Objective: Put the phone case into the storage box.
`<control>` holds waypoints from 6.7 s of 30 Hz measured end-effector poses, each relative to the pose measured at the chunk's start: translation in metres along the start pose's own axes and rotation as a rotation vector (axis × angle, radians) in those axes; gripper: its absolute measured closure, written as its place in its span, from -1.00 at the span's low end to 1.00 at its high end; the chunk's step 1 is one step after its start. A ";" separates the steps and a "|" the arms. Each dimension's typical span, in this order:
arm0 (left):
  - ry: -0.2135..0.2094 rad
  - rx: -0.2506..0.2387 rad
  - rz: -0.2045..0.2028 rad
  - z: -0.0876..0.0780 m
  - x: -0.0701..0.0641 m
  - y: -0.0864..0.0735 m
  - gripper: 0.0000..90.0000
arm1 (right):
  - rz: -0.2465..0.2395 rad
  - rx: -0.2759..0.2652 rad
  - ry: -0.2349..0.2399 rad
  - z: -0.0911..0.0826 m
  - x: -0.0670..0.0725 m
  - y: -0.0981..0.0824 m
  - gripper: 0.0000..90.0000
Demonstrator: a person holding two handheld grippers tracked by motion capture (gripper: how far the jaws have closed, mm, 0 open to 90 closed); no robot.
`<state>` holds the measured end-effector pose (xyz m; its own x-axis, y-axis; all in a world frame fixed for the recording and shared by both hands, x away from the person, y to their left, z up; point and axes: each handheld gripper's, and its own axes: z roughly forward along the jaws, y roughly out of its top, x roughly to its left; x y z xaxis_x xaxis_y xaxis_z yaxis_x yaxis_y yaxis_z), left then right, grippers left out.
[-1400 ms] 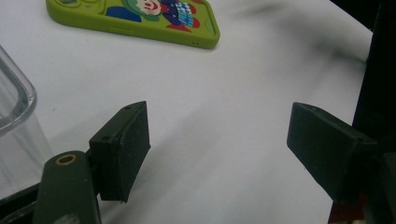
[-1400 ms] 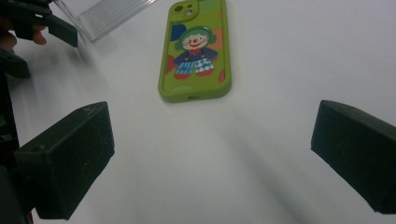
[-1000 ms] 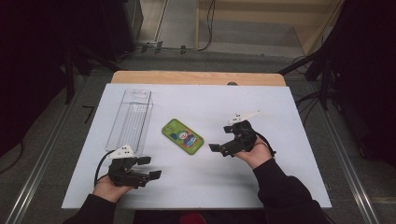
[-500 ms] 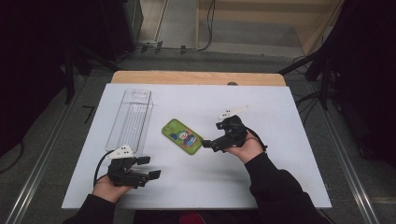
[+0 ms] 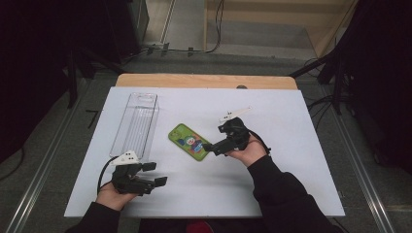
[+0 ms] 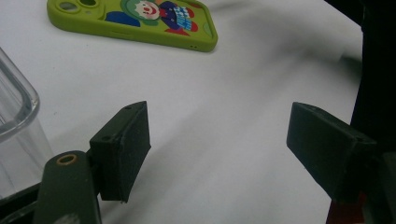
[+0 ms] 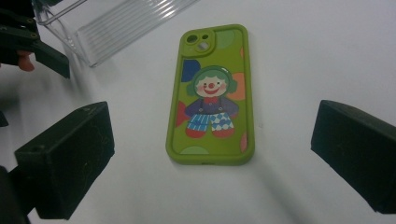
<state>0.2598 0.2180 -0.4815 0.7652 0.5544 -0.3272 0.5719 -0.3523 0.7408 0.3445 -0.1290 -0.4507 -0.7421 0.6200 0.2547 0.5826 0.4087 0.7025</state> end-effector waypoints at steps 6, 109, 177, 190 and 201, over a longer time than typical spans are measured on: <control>0.000 0.000 0.000 0.000 0.000 0.000 -0.50 | -0.009 0.002 -0.002 0.005 0.000 0.005 -1.00; -0.011 0.002 0.000 -0.001 -0.001 -0.001 -0.50 | -0.149 0.157 -0.184 0.097 0.020 0.002 -0.78; -0.035 0.017 -0.059 -0.001 -0.001 0.002 -0.50 | -0.036 0.003 -0.123 0.008 0.002 0.006 -0.68; -0.045 0.001 -0.071 0.000 -0.003 0.005 -0.50 | 0.004 -0.008 -0.137 -0.024 -0.005 -0.013 -0.68; -0.043 0.010 -0.098 0.004 -0.013 0.011 -0.50 | 0.041 -0.003 -0.117 -0.030 0.001 -0.034 -0.68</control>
<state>0.2579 0.2039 -0.4717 0.7170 0.5542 -0.4228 0.6478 -0.3058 0.6978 0.3136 -0.1625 -0.4547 -0.6738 0.7101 0.2041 0.6104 0.3792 0.6954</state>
